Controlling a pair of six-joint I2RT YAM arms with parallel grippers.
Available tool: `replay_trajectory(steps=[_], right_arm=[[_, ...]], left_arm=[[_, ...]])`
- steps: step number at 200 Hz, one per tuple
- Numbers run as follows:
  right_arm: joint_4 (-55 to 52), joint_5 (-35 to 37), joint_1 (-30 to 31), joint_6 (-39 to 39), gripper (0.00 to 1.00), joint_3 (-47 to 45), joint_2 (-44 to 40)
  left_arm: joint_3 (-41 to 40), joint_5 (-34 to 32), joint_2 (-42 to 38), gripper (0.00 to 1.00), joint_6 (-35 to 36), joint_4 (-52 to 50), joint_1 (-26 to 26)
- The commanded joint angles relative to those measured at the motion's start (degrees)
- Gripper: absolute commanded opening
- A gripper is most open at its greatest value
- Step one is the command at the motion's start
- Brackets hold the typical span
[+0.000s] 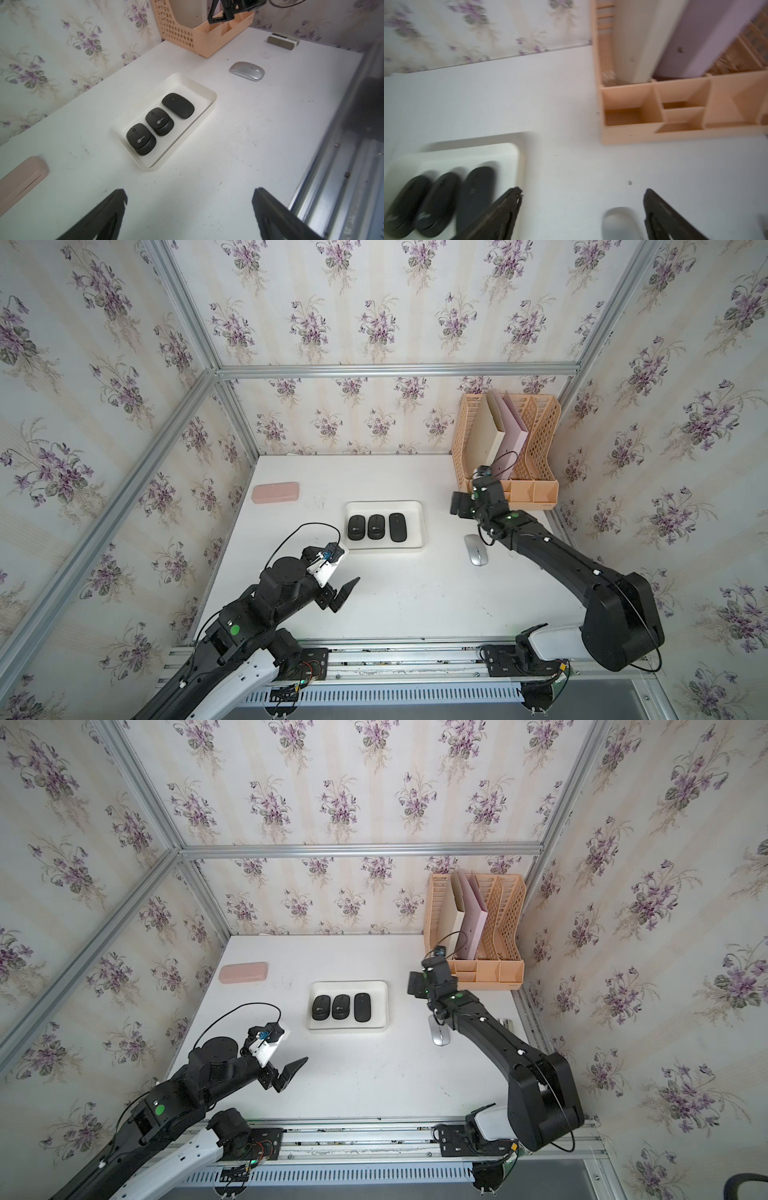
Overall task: Put the mouse in the storage box
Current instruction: Pick up the mouse from the center of the board.
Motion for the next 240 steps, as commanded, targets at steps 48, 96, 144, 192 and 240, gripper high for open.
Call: replay_trajectory(steps=[48, 96, 144, 192, 240], right_arm=[[-8.2, -13.6, -4.8, 1.9, 0.94, -10.3, -0.6], [-7.7, -15.6, -4.6, 0.9, 0.91, -10.4, 4.2], [-6.9, -9.9, -4.0, -0.8, 0.86, -9.0, 5.9], [-8.7, -5.7, -1.6, -2.4, 0.80, -7.4, 8.1], [-9.4, -3.2, 0.9, -2.4, 0.75, -7.1, 11.1]], left_arm=[[-0.4, 8.2, -0.7, 0.99, 2.3, 4.5, 0.1], [0.3, 8.3, 1.6, 0.99, 2.2, 3.5, 0.1], [0.0, 7.8, 1.7, 0.99, 2.1, 3.6, 0.1], [-0.1, 5.9, 2.3, 0.99, 2.0, 3.1, 0.1], [0.4, 5.5, 4.1, 0.99, 1.8, 2.3, 0.2]])
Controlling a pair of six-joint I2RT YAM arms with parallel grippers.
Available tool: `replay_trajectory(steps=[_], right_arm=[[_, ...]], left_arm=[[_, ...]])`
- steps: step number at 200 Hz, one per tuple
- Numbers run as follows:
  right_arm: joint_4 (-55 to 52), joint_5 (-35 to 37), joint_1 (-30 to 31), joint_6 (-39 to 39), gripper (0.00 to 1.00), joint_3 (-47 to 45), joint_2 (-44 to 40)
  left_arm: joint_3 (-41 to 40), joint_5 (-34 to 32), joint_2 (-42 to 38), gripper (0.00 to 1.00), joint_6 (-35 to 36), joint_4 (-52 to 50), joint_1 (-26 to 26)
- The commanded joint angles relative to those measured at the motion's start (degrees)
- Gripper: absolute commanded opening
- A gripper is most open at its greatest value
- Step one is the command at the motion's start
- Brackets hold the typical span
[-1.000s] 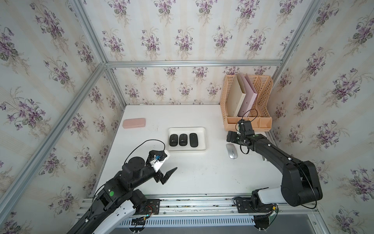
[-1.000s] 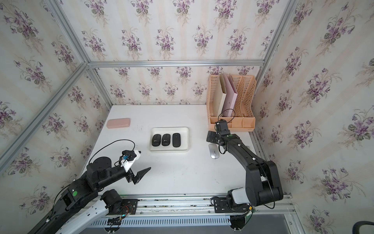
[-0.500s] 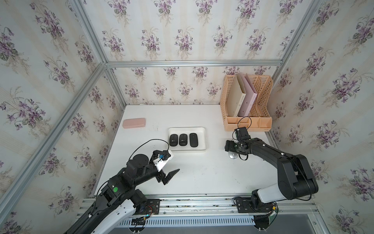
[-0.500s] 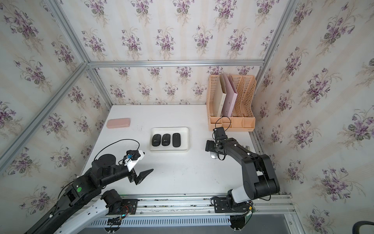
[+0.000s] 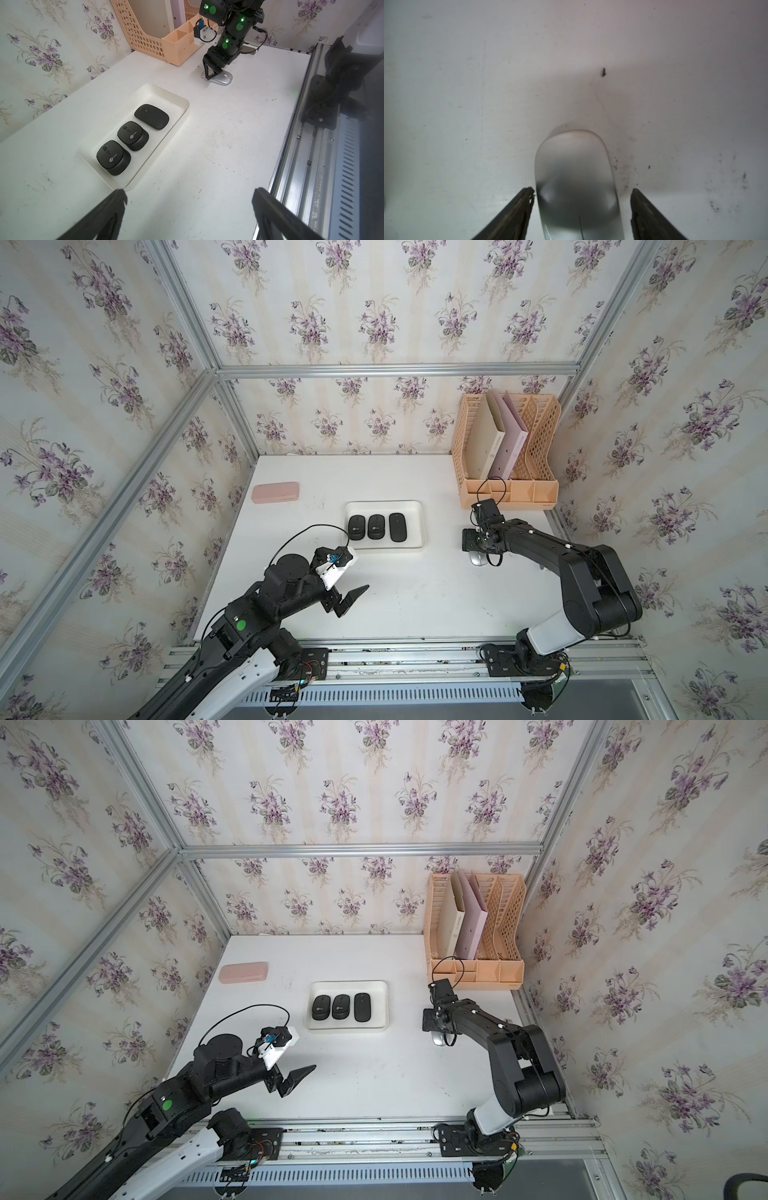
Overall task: Put the mouse in the storage box
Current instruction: Pick up the mouse from the center of the board.
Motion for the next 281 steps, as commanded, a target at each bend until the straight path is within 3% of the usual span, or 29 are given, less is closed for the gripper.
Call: replay_trajectory(steps=[1, 63, 119, 185, 281], right_arm=[[-1.0, 2.6, 1.0, -0.1, 0.74, 0.4, 1.3], [0.2, 3.0, 2.2, 0.0, 0.67, 0.5, 2.1], [0.6, 4.0, 2.4, 0.5, 0.71, 1.0, 3.9], [1.5, 4.1, 2.4, 0.2, 0.58, 0.8, 3.7], [-0.9, 3.6, 3.8, -0.2, 0.55, 5.7, 2.2]], left_arm=[[0.4, -0.6, 0.5, 0.99, 0.2, 0.0, 0.1], [0.6, -3.0, 0.6, 0.99, -0.5, -0.3, 0.1], [0.9, -3.9, 1.0, 0.99, -0.5, -0.9, 0.2], [1.0, -3.9, 1.2, 0.99, -0.6, -1.2, 0.1], [1.7, -6.7, 1.2, 0.99, -0.5, -2.3, 0.1]])
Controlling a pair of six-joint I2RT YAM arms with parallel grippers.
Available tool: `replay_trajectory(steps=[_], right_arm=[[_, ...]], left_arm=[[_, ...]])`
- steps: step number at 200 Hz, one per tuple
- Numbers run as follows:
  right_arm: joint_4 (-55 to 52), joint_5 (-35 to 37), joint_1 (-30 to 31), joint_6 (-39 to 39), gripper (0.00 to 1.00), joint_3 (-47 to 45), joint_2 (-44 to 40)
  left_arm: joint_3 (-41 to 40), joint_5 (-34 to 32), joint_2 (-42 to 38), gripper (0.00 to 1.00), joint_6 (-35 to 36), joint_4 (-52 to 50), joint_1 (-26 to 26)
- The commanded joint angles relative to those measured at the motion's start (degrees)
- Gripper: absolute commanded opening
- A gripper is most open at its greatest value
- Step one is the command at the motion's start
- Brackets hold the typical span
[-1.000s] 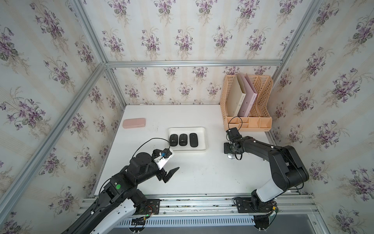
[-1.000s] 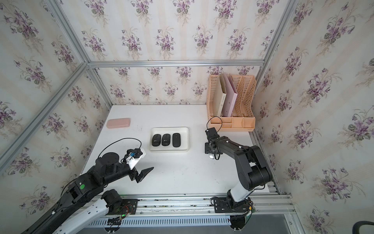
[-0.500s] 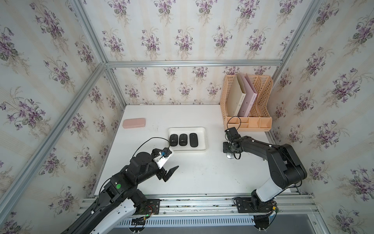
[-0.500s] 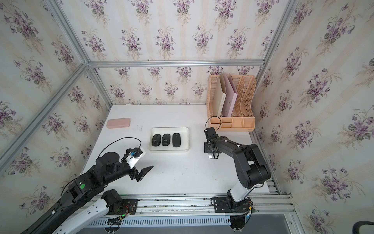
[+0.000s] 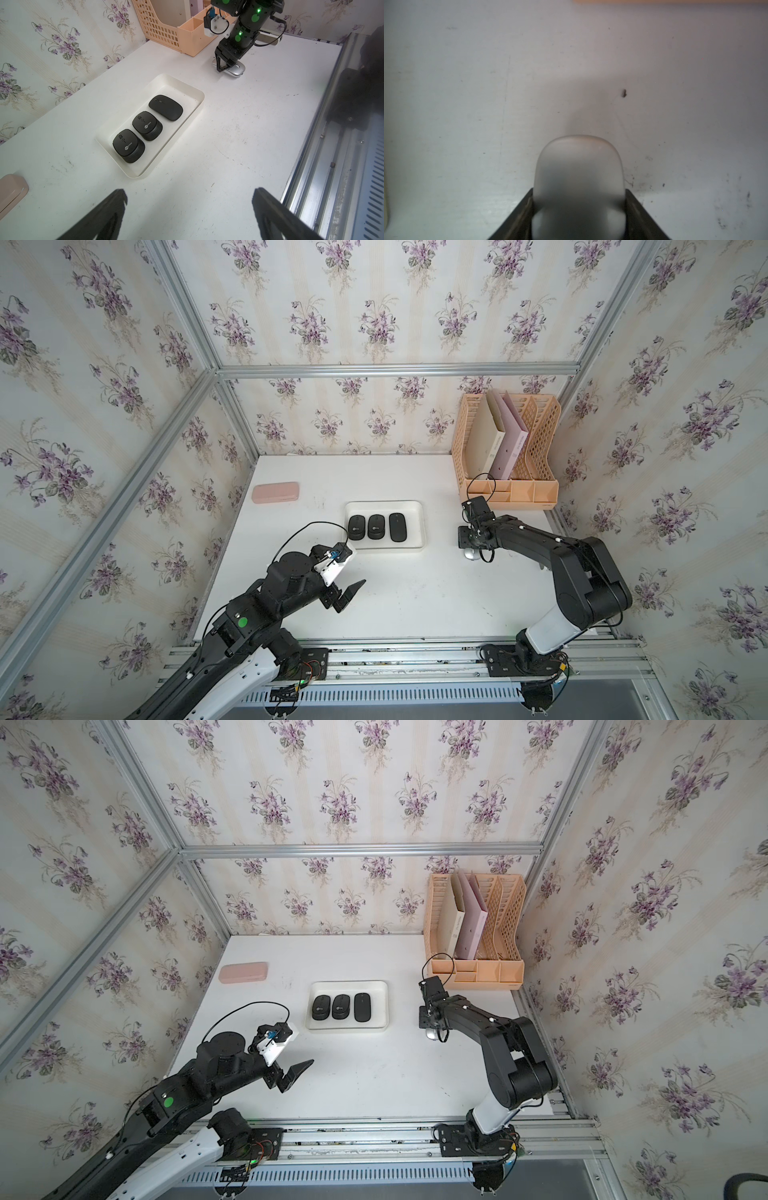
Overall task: Put the mouse in the storage box
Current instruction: Pick up the mouse from the center of the board.
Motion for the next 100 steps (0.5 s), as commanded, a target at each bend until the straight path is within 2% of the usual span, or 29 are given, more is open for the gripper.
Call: replay_trajectory(steps=[1, 28, 83, 86, 100], right_arm=[[-1.7, 0.3, 0.8, -0.2, 0.55, 1.8, -0.4], [-4.1, 0.2, 2.7, 0.3, 0.55, 5.8, -0.6], [-4.4, -6.3, 9.6, 3.8, 0.55, 16.0, 2.7], [-4.2, -6.5, 11.8, 4.0, 0.55, 16.5, 3.0], [-3.4, -8.4, 13.9, 5.1, 0.55, 18.9, 5.2]], left_arm=[[0.6, -1.1, 0.0, 0.99, -0.2, -0.5, 0.0], [0.5, -2.1, -0.3, 0.99, -0.2, -0.5, 0.0], [0.9, -3.0, -0.1, 0.99, 0.1, -1.1, 0.5], [1.0, -3.0, -0.2, 0.99, 0.0, -1.1, 0.5], [0.9, -3.1, -0.3, 0.99, -0.1, -1.1, 0.5]])
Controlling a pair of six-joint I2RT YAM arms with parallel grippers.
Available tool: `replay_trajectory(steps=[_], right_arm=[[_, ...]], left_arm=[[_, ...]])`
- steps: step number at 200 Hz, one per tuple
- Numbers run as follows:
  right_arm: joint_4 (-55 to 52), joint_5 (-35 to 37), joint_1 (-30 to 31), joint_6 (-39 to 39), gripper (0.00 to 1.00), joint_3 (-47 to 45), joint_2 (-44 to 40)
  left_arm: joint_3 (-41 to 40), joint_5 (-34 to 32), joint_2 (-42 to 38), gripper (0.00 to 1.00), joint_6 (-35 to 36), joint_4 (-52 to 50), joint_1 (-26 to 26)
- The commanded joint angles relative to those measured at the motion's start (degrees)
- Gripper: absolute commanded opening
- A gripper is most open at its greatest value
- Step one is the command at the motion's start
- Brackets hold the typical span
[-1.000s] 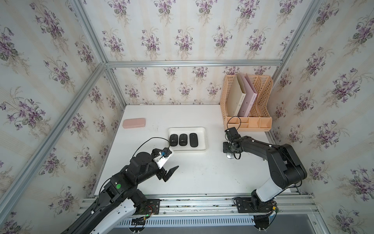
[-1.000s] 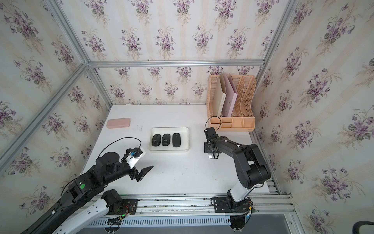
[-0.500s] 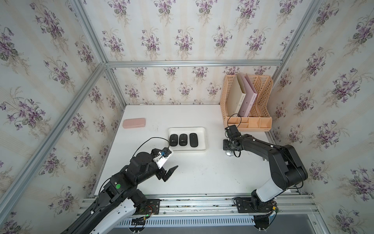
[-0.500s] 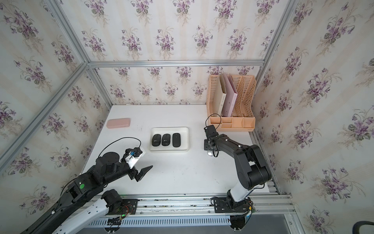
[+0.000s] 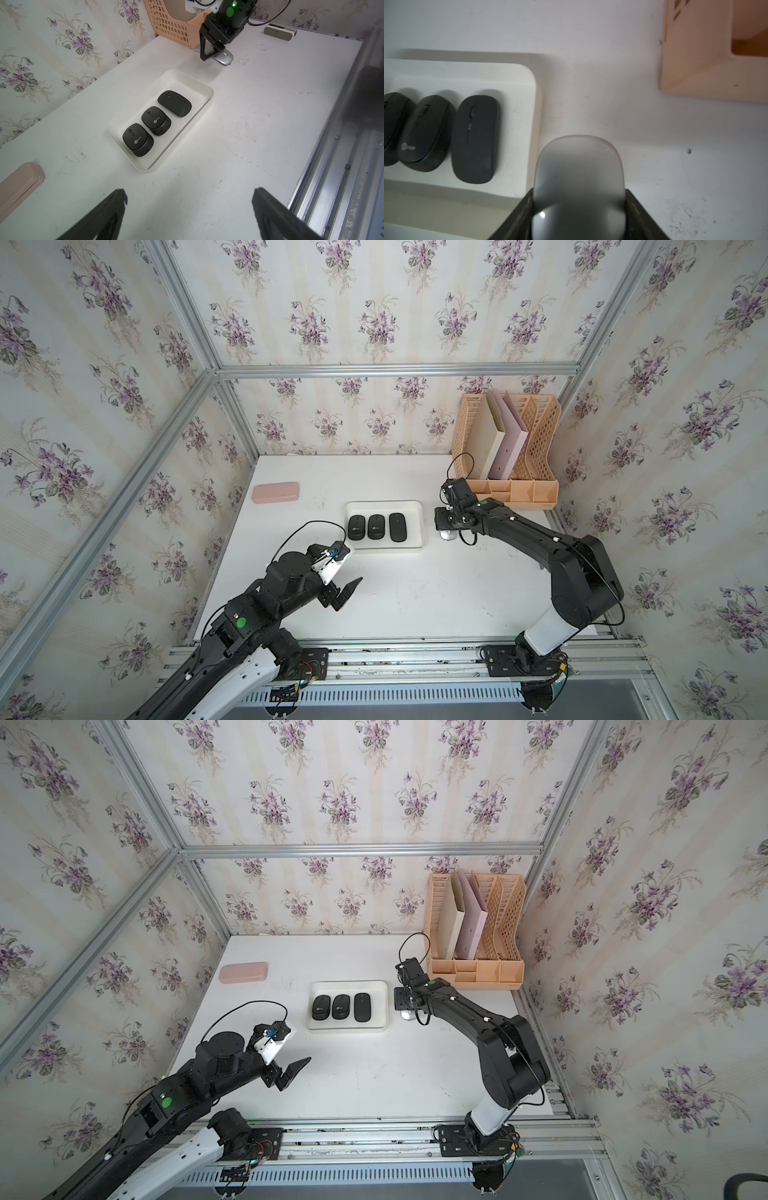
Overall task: Put the mouse in the storage box
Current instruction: Pick up the mouse from the center of the board, then place the mouse in the storage box.
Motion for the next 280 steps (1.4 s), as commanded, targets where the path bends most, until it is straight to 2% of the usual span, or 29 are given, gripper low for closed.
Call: replay_trajectory(steps=[1, 50, 96, 192, 280], right_arm=[[1.0, -4.3, 3.7, 2.8, 0.55, 3.3, 2.7], [4.3, -8.7, 6.5, 5.5, 0.55, 9.5, 10.8], [2.5, -3.0, 6.6, 4.4, 0.55, 13.7, 15.3], [5.4, -3.7, 6.9, 5.9, 0.56, 12.3, 19.7], [8.8, -9.1, 6.9, 7.7, 0.57, 11.9, 21.0]], left_arm=[[0.4, -0.5, -0.2, 0.99, -0.1, 0.0, 0.0], [0.5, -1.1, 0.0, 0.99, -0.1, -0.4, 0.1], [0.6, -1.6, 0.4, 0.99, 0.2, -0.7, 0.2], [0.6, -1.0, 0.3, 0.99, 0.5, -0.7, 0.9], [0.7, -0.7, 0.4, 0.99, 0.5, -0.8, 1.7]])
